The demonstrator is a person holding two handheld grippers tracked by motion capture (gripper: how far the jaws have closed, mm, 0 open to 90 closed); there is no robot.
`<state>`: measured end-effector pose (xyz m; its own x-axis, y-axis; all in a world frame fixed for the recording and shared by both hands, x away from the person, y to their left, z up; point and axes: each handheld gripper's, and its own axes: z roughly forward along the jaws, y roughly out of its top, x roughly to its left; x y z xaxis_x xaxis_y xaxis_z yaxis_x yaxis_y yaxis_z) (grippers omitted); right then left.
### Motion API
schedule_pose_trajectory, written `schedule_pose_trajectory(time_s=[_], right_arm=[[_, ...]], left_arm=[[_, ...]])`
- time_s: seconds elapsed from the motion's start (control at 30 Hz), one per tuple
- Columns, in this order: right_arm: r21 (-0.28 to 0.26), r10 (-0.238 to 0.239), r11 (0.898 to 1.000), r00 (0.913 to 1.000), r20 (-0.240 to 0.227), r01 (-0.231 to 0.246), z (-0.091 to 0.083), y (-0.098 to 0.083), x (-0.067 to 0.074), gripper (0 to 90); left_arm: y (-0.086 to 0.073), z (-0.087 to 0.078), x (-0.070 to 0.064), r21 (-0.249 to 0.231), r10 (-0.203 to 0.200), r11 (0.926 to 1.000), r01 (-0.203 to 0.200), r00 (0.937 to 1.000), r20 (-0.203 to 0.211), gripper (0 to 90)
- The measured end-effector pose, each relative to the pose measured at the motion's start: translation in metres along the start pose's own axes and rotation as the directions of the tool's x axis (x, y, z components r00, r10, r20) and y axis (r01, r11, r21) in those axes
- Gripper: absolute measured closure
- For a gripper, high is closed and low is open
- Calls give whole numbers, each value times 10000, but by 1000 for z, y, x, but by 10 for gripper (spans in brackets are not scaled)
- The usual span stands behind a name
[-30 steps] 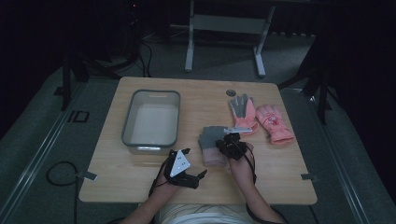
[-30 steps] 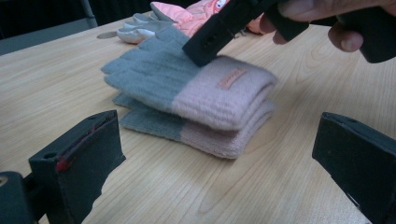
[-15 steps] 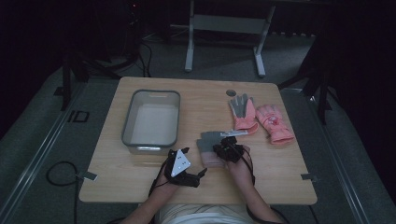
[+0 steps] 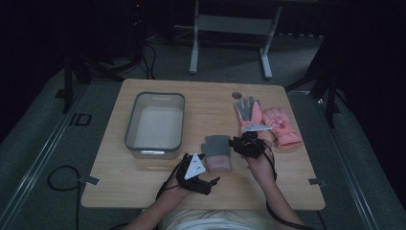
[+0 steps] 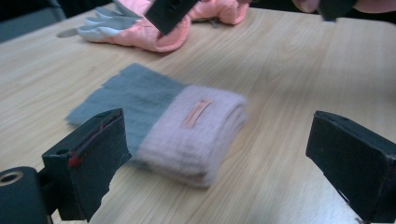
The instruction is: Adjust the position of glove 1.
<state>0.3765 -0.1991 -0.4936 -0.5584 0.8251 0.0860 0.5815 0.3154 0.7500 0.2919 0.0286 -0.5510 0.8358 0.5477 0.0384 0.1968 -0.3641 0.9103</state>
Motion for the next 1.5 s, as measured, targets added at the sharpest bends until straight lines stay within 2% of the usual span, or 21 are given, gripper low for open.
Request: schedule_pose_trajectory(time_s=[0.03, 0.1, 0.2, 0.27, 0.33, 0.43, 0.53, 0.6, 0.7, 0.77, 0.8, 0.83, 0.9, 0.93, 0.97, 1.03, 1.13, 1.2, 1.27, 1.43, 1.5], right_arm=[[1, 25, 10000, 10000, 42, -25, -1, 1, -3, 693], [15, 121, 9999, 9999, -46, -121, -1, 3, -10, 683], [277, 145, 9995, 9996, -239, -138, 3, 7, -17, 662], [390, 249, 9990, 9989, -409, -233, 8, 11, -19, 644], [534, 255, 9983, 9987, -444, -231, 15, 14, -21, 625], [729, 380, 9968, 9978, -538, -341, 29, 18, -22, 592], [917, 598, 9942, 9973, -425, -557, 43, 20, -24, 550], [1180, 665, 9910, 9974, -291, -626, 54, 19, -25, 518], [1435, 803, 9867, 9966, -188, -768, 67, 16, -25, 472], [1495, 889, 9850, 9960, -112, -862, 70, 15, -24, 459], [1579, 909, 9835, 9958, -75, -886, 73, 14, -24, 451], [1728, 924, 9808, 9957, -61, -900, 76, 13, -23, 432], [1914, 946, 9772, 9955, -30, -923, 81, 10, -21, 419], [2004, 938, 9754, 9956, -18, -915, 83, 9, -21, 410], [2012, 1073, 9740, 9942, -35, -1044, 84, 9, -21, 409], [2021, 1147, 9731, 9934, -93, -1105, 85, 8, -22, 403], [2034, 1186, 9725, 9929, -113, -1139, 85, 8, -22, 411], [2066, 1169, 9722, 9930, -185, -1106, 86, 8, -21, 430], [2093, 1202, 9715, 9923, -297, -1114, 86, 9, -20, 450], [2243, 1592, 9637, 9861, -478, -1447, 88, 11, -19, 509], [2359, 1793, 9591, 9806, -788, -1564, 89, 12, -18, 553]], left_arm=[[4, 2, 1, 387, -83, 9992, 80, 9999, 77, 61], [10, 8, 1, 563, 246, 9981, -251, 9997, 89, 115], [19, 19, 4, 928, 618, 9934, -679, 9958, 680, 121], [22, 27, 6, 1270, 1172, 9835, -1292, 9883, 974, 122], [23, 32, 10, 1549, 1431, 9752, -1581, 9843, 1034, 145], [21, 40, 11, 1930, 2002, 9562, -2200, 9727, 1171, 180], [20, 47, 11, 2255, 2385, 9389, -2599, 9640, 1179, 201], [19, 51, 10, 2414, 2782, 9241, -2964, 9545, 1074, 221], [19, 52, 12, 2466, 2951, 9186, -3089, 9510, 921, 257], [18, 52, 13, 2487, 2911, 9192, -3053, 9522, 927, 277], [18, 53, 13, 2554, 3017, 9150, -3124, 9499, 811, 277], [17, 53, 13, 2606, 3135, 9097, -3234, 9462, 798, 283], [15, 56, 11, 2815, 3533, 8901, -3584, 9328, 704, 295], [15, 57, 11, 2840, 3564, 8882, -3612, 9317, 705, 298], [14, 58, 10, 2882, 3777, 8795, -3788, 9239, 617, 313], [13, 58, 11, 2845, 3708, 8827, -3741, 9263, 676, 344], [13, 57, 14, 2853, 3699, 8815, -3763, 9258, 781, 417], [14, 55, 19, 2724, 3440, 8932, -3577, 9338, 981, 477], [14, 53, 27, 2537, 3072, 9094, -3295, 9435, 1242, 538], [17, 53, 33, 2553, 2714, 9181, -3033, 9503, 1527, 600], [17, 53, 35, 2545, 2595, 9214, -2937, 9524, 1598, 617]])
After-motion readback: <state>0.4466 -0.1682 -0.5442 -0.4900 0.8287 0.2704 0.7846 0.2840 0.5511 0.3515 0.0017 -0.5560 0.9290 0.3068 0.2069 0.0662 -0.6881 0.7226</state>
